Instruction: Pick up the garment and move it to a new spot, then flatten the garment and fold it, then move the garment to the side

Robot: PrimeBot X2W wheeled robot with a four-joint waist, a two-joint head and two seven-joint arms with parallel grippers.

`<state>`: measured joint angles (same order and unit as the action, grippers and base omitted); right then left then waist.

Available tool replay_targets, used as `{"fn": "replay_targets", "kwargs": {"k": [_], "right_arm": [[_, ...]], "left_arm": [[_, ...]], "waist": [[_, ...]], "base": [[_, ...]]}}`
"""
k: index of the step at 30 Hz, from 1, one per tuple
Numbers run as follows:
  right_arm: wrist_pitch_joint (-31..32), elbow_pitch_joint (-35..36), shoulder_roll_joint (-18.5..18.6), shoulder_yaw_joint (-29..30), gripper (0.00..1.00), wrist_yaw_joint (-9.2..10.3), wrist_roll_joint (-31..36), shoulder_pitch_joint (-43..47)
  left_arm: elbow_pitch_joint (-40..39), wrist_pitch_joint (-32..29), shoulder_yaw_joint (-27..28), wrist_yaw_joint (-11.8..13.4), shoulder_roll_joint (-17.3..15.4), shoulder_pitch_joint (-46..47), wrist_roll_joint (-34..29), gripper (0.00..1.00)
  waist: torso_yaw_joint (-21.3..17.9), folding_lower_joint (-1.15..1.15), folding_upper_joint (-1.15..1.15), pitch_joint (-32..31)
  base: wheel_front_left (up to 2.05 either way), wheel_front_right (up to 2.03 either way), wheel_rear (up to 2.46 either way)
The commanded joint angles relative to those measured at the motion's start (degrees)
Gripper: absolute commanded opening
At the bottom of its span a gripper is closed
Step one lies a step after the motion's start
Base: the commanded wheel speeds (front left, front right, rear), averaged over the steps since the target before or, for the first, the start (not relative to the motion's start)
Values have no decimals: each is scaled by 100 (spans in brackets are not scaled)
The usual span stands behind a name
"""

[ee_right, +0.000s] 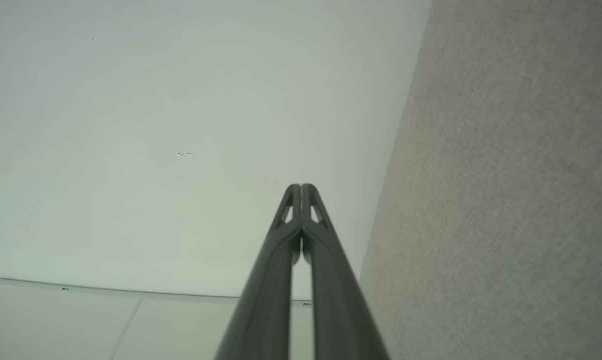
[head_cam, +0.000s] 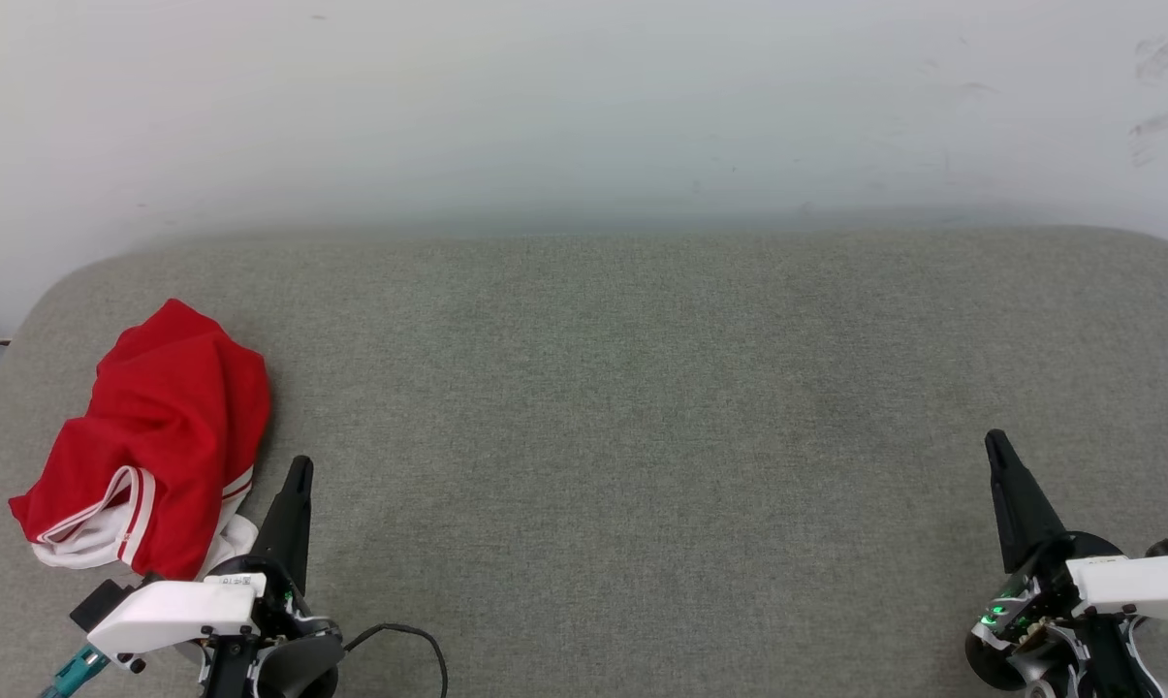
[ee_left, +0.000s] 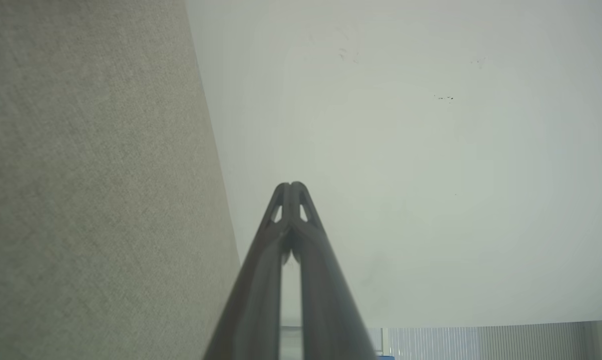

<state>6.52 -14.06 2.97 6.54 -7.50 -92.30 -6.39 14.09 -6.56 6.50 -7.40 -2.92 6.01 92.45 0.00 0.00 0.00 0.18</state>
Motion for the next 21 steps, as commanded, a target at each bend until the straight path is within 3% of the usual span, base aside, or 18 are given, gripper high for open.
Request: {"fn": "replay_targets", "kwargs": {"k": [1, 8, 9, 21], "right_arm": [[11, -3, -19, -2, 0, 2, -23, 41], [11, -3, -19, -2, 0, 2, -23, 41], [-1, -4, 0, 0, 100, 0, 1, 1], [-310, -132, -4, -157, 100, 1, 369, 156]], "left_arm": [[0, -9, 11, -19, 7, 42, -8, 0], [0, -9, 13, -19, 7, 42, -8, 0], [4, 1, -2, 1, 0, -1, -1, 100], [-41, 311, -107, 4, 13, -273, -119, 100]], "waist": [[0, 0, 0, 0], [0, 0, 0, 0], [0, 0, 0, 0], [-7, 0, 0, 12]], "base": [[0, 0, 0], [0, 0, 0], [0, 0, 0], [0, 0, 0]]}}
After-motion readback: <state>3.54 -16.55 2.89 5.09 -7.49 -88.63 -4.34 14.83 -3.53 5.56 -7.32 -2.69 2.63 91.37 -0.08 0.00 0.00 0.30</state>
